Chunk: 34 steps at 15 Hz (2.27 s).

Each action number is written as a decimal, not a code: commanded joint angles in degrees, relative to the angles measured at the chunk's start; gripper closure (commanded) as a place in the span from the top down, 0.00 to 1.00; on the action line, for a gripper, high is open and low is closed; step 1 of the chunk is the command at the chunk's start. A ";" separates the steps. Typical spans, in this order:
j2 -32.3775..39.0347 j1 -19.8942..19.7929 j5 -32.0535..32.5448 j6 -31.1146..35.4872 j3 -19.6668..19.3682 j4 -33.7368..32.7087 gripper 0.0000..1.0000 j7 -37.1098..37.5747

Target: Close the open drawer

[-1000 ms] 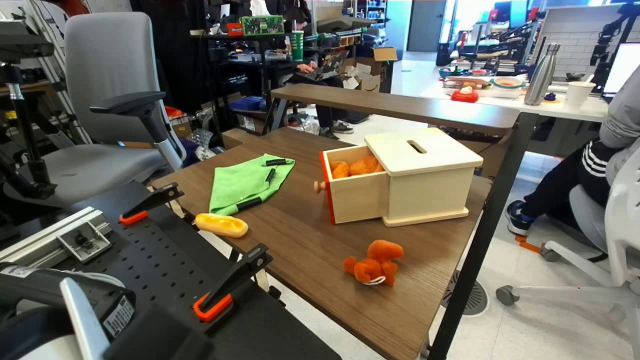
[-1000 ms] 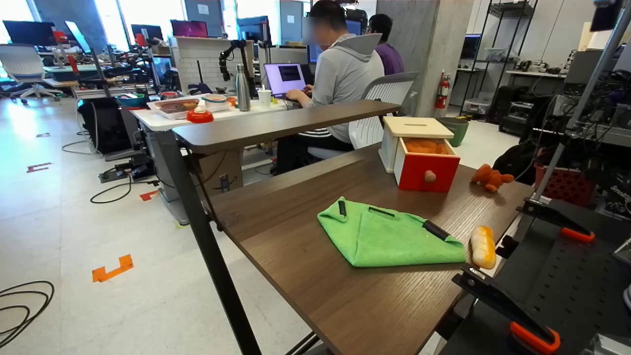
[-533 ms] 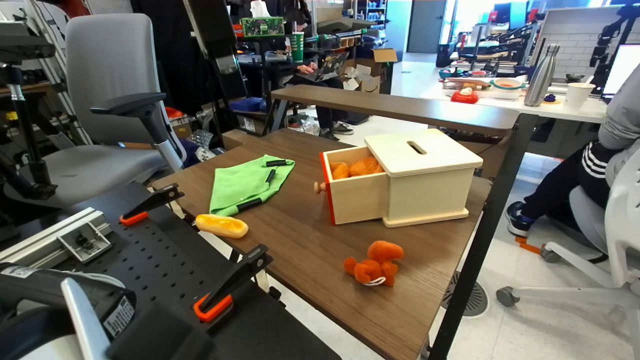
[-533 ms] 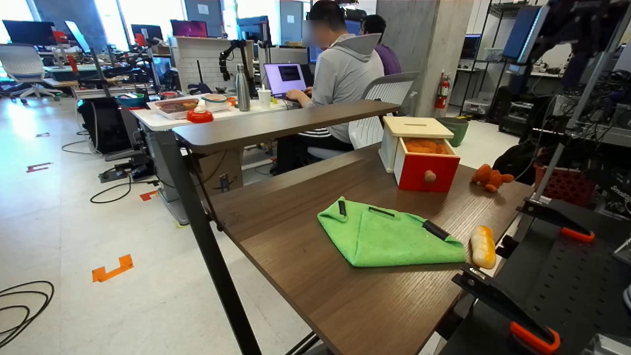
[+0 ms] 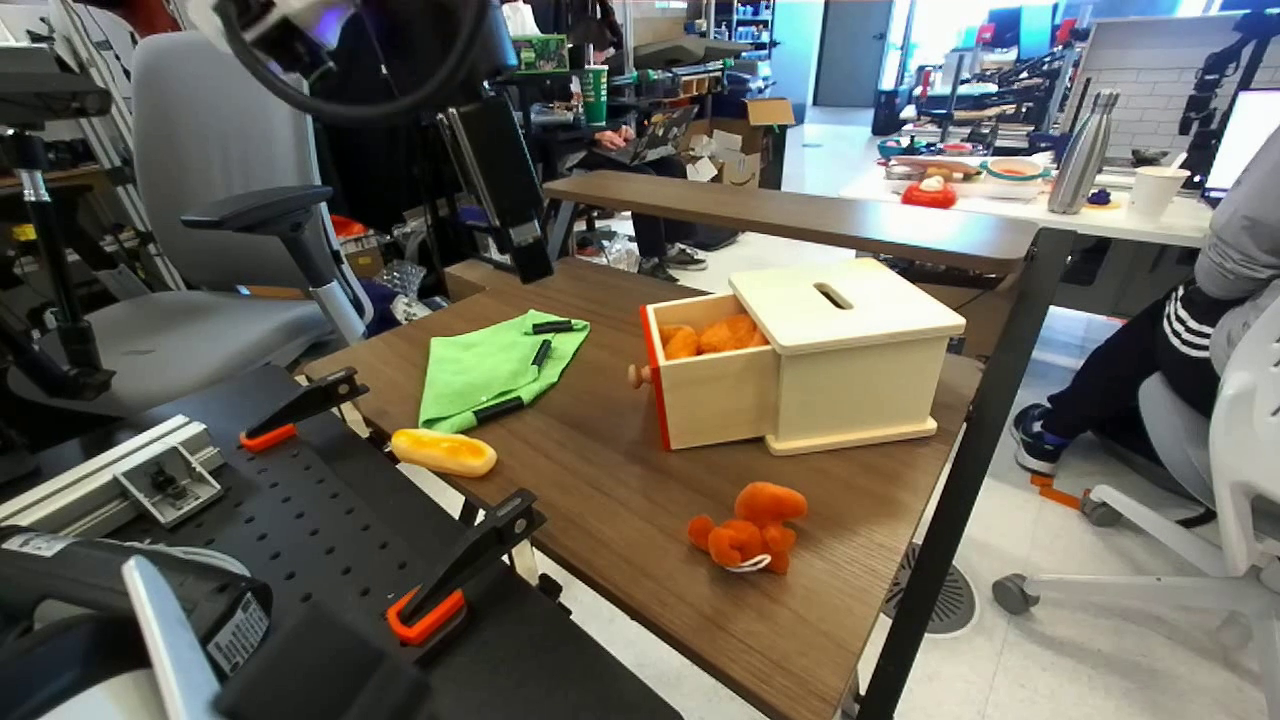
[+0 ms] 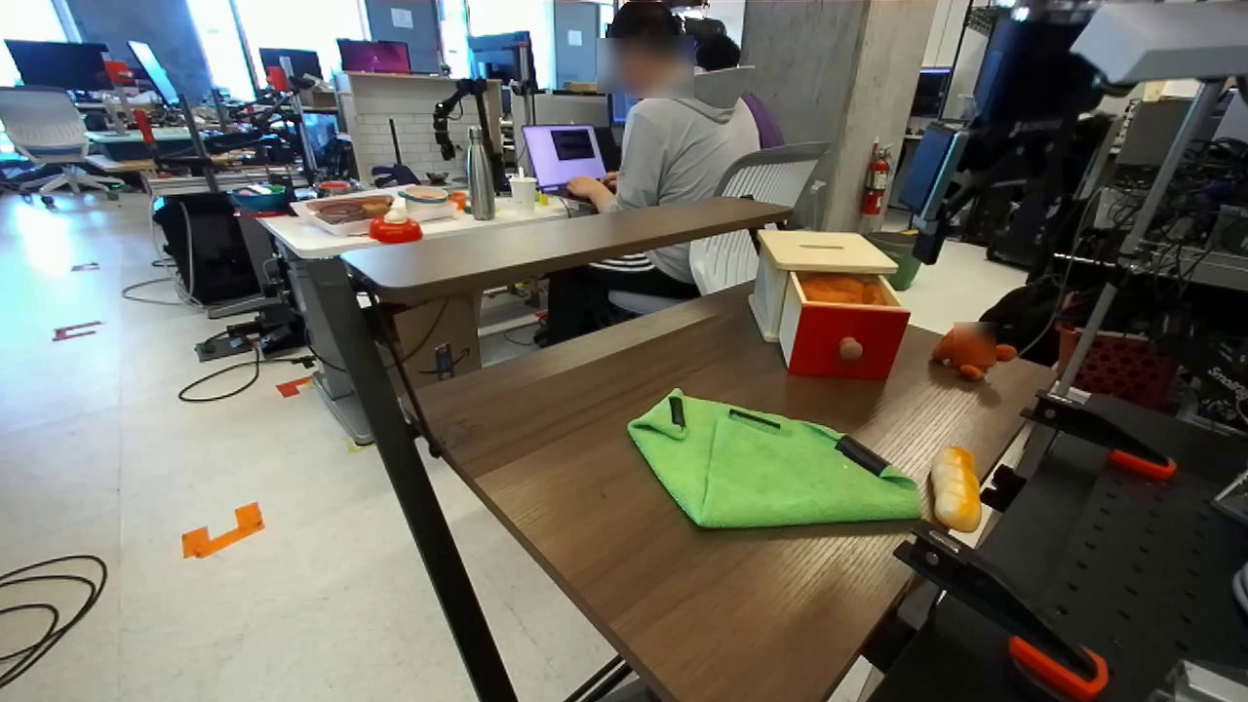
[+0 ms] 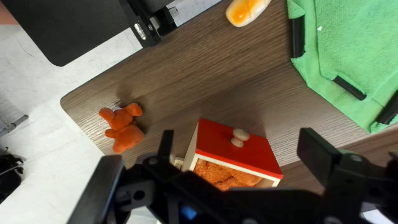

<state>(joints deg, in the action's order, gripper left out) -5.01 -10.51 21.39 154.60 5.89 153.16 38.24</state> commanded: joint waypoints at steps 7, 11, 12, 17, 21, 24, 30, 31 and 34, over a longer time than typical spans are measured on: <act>18.94 8.74 4.34 8.51 -9.93 -8.98 1.00 4.27; 24.45 13.71 2.38 10.41 -14.80 -11.80 1.00 3.00; 25.55 14.82 1.93 11.45 -15.92 -12.25 1.00 2.98; 30.41 19.24 -3.09 18.33 -20.07 -14.25 1.00 1.84; 33.16 21.25 -10.50 23.08 -21.12 -15.08 1.00 -1.48; 34.98 23.25 -15.39 25.40 -22.73 -16.01 0.66 -3.85; 36.72 24.80 -23.75 26.66 -23.34 -16.70 0.19 -8.67; 36.82 24.93 -24.77 26.62 -23.41 -16.69 0.12 -9.27; 37.15 25.44 -26.95 26.93 -23.81 -16.77 0.04 -10.39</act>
<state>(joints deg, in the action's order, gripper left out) 30.43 12.93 -2.28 179.25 -16.62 137.58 30.24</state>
